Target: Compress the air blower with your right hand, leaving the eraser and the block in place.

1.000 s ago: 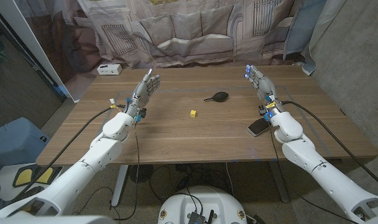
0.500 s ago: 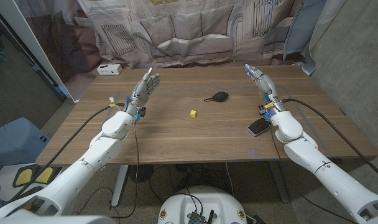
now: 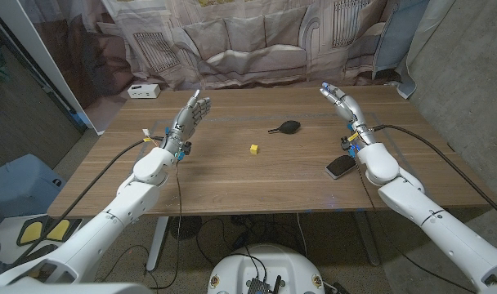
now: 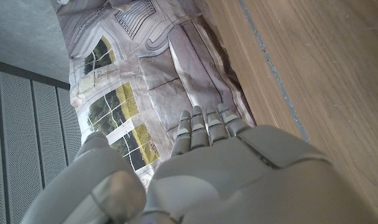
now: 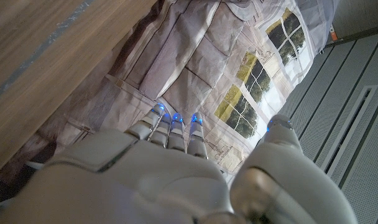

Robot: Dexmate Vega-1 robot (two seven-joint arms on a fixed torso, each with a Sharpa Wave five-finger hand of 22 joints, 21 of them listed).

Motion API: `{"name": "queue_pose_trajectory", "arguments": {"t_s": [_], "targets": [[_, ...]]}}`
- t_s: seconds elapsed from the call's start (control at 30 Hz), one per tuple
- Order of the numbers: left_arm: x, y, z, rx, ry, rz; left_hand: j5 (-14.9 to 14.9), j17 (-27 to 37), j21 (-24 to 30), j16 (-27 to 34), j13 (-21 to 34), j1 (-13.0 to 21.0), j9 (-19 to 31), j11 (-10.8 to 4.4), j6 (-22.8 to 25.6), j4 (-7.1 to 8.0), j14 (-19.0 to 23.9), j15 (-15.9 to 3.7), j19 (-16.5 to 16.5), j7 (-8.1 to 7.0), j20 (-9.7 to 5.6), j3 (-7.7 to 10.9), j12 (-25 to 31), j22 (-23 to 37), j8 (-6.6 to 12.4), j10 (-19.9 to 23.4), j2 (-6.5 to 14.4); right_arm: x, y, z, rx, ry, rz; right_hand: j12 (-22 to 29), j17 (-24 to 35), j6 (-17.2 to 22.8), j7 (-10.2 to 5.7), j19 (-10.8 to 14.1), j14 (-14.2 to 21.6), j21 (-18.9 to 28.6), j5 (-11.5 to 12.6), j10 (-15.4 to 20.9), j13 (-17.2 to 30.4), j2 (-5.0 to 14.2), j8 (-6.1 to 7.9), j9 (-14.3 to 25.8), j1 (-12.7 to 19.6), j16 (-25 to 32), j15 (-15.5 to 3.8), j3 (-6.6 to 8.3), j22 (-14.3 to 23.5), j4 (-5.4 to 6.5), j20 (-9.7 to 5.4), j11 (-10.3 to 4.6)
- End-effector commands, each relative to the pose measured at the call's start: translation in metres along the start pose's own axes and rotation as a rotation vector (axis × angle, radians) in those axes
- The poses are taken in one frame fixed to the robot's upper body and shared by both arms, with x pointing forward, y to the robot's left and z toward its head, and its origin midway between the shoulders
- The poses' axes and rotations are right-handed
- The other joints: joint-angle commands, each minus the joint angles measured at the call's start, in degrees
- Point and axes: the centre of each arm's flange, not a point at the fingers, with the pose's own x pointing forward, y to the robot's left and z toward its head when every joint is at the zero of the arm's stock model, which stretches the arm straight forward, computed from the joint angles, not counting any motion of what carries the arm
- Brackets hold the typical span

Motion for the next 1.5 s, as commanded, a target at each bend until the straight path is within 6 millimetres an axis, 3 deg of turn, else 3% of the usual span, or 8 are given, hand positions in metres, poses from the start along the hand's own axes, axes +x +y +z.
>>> {"name": "queue_pose_trajectory", "arguments": {"t_s": [0.03, 0.2, 0.47, 0.57, 0.7, 1.0, 1.13, 1.5], "targets": [[-0.006, 0.001, 0.001, 0.007, 0.001, 0.004, -0.12, 0.30, -0.22, -0.11, 0.04, 0.56, 0.06, -0.01, 0.57, -0.35, 0.58, -0.15, 0.30, -0.03, 0.35, 0.00, 0.25, 0.19, 0.36, 0.60, 0.20, 0.001, 0.003, 0.005, -0.100, 0.006, 0.001, 0.04, 0.12, -3.18, -0.59, 0.09, -0.89, 0.04, 0.52, -0.83, 0.16, -0.21, -0.89, 0.26, 0.82, -0.34, 0.30, -0.02, 0.09, -0.24, 0.72, -0.08], [-0.006, 0.002, 0.000, 0.008, 0.004, 0.002, -0.13, 0.30, -0.25, -0.16, 0.04, 0.57, 0.07, 0.01, 0.74, -0.39, 0.64, -0.14, 0.35, -0.06, 0.36, 0.00, 0.21, 0.19, 0.36, 0.63, 0.22, 0.003, 0.004, 0.006, -0.130, 0.008, 0.006, -0.12, 0.09, -8.24, -0.86, -0.05, -1.89, 0.05, 0.57, -2.42, 0.10, -0.31, -1.20, 0.24, 1.17, -0.45, 0.40, 0.00, 0.10, -0.32, 0.99, -0.14], [-0.005, 0.000, -0.002, 0.004, 0.007, -0.006, -0.15, 0.30, -0.34, -0.22, 0.03, 0.57, 0.08, -0.13, 0.94, -0.45, 0.79, -0.27, 0.35, 0.01, 0.50, -0.01, 0.16, 0.19, 0.30, 0.73, 0.26, 0.009, 0.003, 0.008, -0.173, 0.022, 0.042, -0.55, 0.16, -8.51, -2.42, -4.52, -7.62, -0.63, 0.58, -9.11, 0.05, -0.14, -0.09, 0.20, 1.14, -1.06, 1.44, -0.05, 0.19, -0.05, 5.21, -1.51], [-0.006, -0.001, -0.001, 0.006, 0.003, -0.007, -0.16, 0.31, -0.38, -0.27, 0.03, 0.57, 0.08, -0.08, 0.96, -0.48, 0.80, -0.32, 0.35, 0.04, 0.52, -0.01, 0.11, 0.19, 0.26, 0.73, 0.28, 0.012, 0.002, 0.010, -0.197, 0.017, 0.047, -0.52, 0.17, -8.71, -2.51, -4.85, -8.06, -0.62, 0.57, -9.60, 0.05, -0.10, -0.13, 0.20, 1.15, -1.05, 1.27, -0.04, 0.20, -0.04, 5.65, -1.78], [-0.006, -0.001, 0.000, 0.011, -0.002, -0.009, -0.17, 0.31, -0.42, -0.31, 0.03, 0.58, 0.08, -0.13, 0.84, -0.51, 0.84, -0.32, 0.36, -0.05, 0.54, -0.02, 0.07, 0.20, 0.14, 0.76, 0.29, 0.016, 0.000, 0.012, -0.247, 0.016, 0.057, 0.07, 0.15, -9.09, -1.93, -4.29, -7.86, -0.12, 0.54, -9.30, 0.02, 0.06, -0.10, 0.20, 1.41, -0.55, 0.62, 0.10, 0.20, -0.12, 2.79, -1.34], [-0.004, -0.001, 0.002, 0.016, -0.003, -0.007, -0.18, 0.31, -0.46, -0.45, 0.02, 0.60, 0.09, -0.10, 0.40, -0.60, 0.78, -0.37, 0.48, -0.08, 0.69, -0.02, -0.06, 0.20, -0.15, 0.69, 0.33, 0.024, 0.000, 0.017, -0.328, 0.005, 0.074, 0.63, 0.07, -9.46, -1.51, -3.83, -7.00, 0.13, 0.56, -8.27, -0.01, 0.31, -0.09, 0.21, 2.03, -0.09, 0.13, 0.41, 0.17, -0.35, 2.32, -0.82], [-0.002, 0.000, 0.003, 0.020, -0.009, -0.008, -0.19, 0.31, -0.48, -0.54, 0.02, 0.63, 0.09, -0.34, 0.43, -0.65, 0.69, -0.36, 0.56, -0.14, 0.58, -0.02, -0.14, 0.20, -0.19, 0.65, 0.36, 0.027, 0.000, 0.018, -0.355, -0.002, 0.075, 1.69, -0.13, -7.39, -0.99, -1.71, -4.55, 0.81, 0.51, -5.06, -0.08, 0.36, 0.82, 0.21, 3.09, 0.73, -0.75, 0.81, 0.14, -0.71, 1.63, -1.09], [-0.002, 0.001, 0.003, 0.023, -0.012, -0.008, -0.20, 0.31, -0.49, -0.54, 0.02, 0.68, 0.10, -0.22, 0.26, -0.75, 0.95, -0.32, 0.80, -0.07, 0.64, 0.01, -0.18, 0.20, -0.35, 0.85, 0.45, 0.037, -0.001, 0.021, -0.459, -0.011, 0.125, 2.03, -0.28, -6.96, -0.22, 1.74, -1.84, 1.65, 0.40, -2.91, -0.16, 0.53, 0.75, 0.21, 4.21, 1.37, -1.04, 1.25, 0.10, -0.91, 0.75, -1.51]]}}
